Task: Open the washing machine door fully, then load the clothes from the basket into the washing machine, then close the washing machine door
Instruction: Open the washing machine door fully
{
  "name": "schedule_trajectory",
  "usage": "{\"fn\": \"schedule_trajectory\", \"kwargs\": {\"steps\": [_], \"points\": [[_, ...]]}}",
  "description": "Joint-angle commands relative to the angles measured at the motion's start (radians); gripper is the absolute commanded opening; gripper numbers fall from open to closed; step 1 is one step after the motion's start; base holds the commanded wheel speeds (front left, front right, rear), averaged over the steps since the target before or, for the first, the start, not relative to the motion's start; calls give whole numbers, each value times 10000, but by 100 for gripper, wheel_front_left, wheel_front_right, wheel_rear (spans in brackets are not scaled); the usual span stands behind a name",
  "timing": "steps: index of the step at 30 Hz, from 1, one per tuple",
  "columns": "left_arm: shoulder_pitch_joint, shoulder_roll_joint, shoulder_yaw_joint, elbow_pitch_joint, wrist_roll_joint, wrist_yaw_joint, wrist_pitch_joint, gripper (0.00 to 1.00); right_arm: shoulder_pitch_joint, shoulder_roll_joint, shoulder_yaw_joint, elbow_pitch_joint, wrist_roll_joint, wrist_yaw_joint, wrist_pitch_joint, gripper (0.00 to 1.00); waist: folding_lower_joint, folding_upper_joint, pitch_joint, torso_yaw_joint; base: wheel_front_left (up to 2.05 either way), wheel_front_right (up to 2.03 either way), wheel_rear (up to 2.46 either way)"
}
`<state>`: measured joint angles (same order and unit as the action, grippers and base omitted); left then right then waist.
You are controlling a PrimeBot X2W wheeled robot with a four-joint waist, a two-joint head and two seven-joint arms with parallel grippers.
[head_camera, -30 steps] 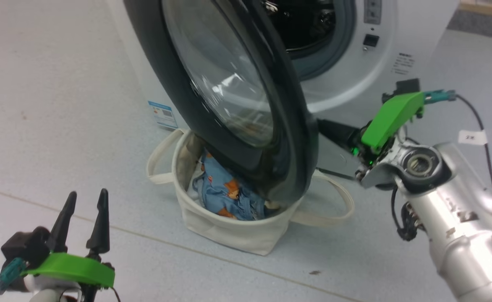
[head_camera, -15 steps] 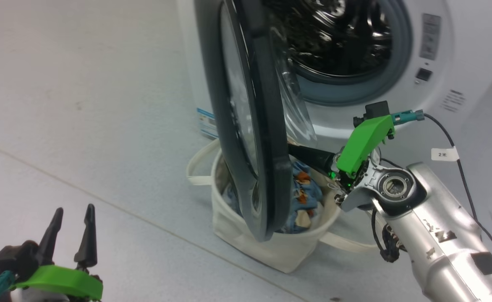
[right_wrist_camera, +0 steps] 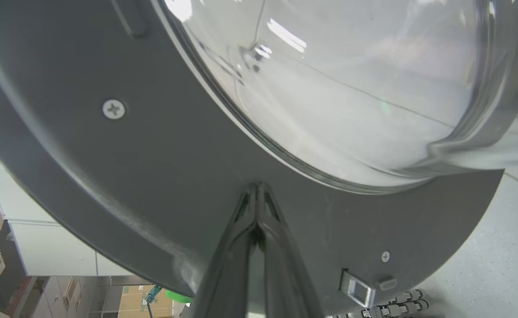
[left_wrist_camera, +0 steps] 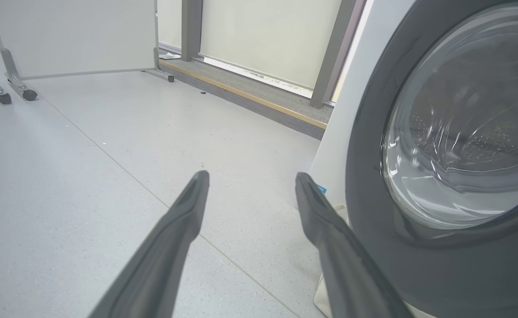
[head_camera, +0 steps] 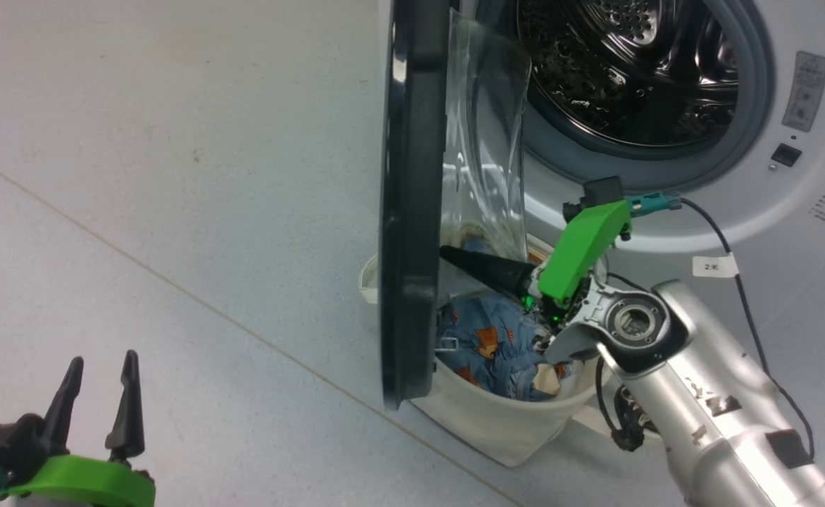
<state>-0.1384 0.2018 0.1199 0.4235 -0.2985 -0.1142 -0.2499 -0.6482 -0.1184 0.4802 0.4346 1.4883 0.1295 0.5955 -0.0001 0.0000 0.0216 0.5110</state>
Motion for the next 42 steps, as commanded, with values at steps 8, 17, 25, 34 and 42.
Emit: {"fn": "schedule_trajectory", "kwargs": {"steps": [8,17,25,34,42], "points": [[8,164,766,-731,-112,129,-118,100,-526,558,612,-117,227,12,-84,0,1,0,123,130,0,0,0],[172,156,1170,-975,-128,185,-118,100,-989,673,1203,104,785,12,-370,0,1,0,325,235,0,0,0],[151,138,1247,-976,-63,152,-118,100,-1058,679,1794,-25,1312,12,-696,0,1,0,220,190,0,0,0],[-42,265,943,-634,47,66,-118,100,-291,451,1678,-521,1279,12,-942,0,1,0,-115,-4,0,0,0],[-199,355,798,-455,19,42,-118,100,-85,448,1639,-661,1172,12,-1124,0,1,0,-130,5,0,0,0]]}}
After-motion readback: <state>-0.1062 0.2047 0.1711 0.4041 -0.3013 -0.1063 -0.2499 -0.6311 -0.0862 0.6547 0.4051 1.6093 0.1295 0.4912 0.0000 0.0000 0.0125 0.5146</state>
